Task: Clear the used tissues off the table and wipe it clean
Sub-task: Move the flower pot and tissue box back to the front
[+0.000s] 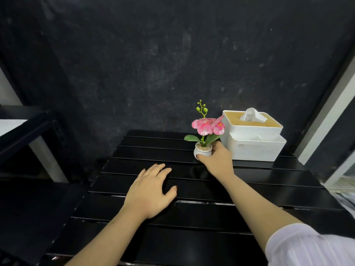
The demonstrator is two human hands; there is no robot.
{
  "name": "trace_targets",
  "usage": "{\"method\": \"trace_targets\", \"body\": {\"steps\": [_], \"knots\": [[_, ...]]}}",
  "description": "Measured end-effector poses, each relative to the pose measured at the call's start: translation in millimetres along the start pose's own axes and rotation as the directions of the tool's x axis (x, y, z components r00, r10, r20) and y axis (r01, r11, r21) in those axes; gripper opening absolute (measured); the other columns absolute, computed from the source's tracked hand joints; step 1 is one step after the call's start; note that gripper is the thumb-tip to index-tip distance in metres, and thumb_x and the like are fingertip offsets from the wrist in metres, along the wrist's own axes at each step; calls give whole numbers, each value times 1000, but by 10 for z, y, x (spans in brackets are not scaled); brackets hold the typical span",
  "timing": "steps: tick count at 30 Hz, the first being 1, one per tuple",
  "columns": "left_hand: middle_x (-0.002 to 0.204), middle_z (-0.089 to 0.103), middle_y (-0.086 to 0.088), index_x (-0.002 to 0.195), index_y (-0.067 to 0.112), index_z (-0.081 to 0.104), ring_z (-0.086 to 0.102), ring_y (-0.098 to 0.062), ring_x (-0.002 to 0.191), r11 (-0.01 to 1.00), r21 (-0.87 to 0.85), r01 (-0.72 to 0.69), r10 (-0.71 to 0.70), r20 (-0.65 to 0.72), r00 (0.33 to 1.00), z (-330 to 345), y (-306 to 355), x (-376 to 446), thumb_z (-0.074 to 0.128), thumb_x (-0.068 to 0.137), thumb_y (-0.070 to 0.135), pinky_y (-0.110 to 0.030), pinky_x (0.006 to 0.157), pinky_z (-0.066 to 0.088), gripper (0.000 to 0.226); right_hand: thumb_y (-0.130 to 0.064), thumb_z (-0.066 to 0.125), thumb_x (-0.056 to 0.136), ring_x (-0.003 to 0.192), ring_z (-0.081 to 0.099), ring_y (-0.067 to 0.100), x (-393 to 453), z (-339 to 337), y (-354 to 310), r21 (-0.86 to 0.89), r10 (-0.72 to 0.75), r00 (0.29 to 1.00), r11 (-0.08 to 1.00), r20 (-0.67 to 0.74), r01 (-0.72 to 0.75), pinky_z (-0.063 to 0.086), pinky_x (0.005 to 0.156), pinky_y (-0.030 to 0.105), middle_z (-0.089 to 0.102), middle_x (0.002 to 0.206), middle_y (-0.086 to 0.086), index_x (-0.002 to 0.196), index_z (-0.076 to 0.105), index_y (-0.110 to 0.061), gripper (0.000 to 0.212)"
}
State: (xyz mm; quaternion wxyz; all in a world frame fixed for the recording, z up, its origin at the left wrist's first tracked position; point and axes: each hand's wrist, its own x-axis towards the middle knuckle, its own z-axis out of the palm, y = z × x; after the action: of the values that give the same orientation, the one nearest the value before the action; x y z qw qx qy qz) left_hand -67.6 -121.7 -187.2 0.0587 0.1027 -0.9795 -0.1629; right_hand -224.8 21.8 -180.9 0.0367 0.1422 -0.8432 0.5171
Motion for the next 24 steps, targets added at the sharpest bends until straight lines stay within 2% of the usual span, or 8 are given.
{"method": "trace_targets", "body": {"steps": [4,10,12,17,24], "knots": [[155,20,9,143,30,24,11,-9,144,1000,12,12,-13,15,1000,5,6,-14,31,83,58,-31,119,6,66,-29,76,65,86,59,17,-224,-11,-62,-1,-13,999,1000,35,13,43,74,26,62,88,-2,96,58,-14,39],[155,20,7,143,28,24,11,-10,144,1000,7,18,-18,11,1000,-14,30,-65,38,88,51,-32,119,8,61,-30,76,65,86,62,16,-529,16,-167,26,-21,996,999,82,19,48,74,27,69,92,0,95,59,-16,37],[155,21,6,143,28,25,12,-11,144,1000,3,20,-20,4,1000,-13,34,-93,36,87,53,-32,119,8,62,-26,76,65,86,62,17,-604,39,-187,27,-17,995,1000,96,15,48,74,27,68,92,3,94,58,-14,36],[154,23,7,142,28,27,13,-11,144,999,-4,32,-32,-9,999,-11,39,-146,14,67,65,-32,119,9,84,-25,75,64,88,63,18,-721,112,-233,49,-12,993,999,118,6,51,77,29,69,95,3,97,58,-16,38],[154,24,6,142,26,29,14,-11,144,999,-21,40,-40,-18,999,-28,49,-162,21,72,60,-32,119,10,77,-24,74,66,89,62,16,-744,166,-267,54,-14,992,999,122,7,47,74,24,68,98,2,101,57,-16,40]]}}
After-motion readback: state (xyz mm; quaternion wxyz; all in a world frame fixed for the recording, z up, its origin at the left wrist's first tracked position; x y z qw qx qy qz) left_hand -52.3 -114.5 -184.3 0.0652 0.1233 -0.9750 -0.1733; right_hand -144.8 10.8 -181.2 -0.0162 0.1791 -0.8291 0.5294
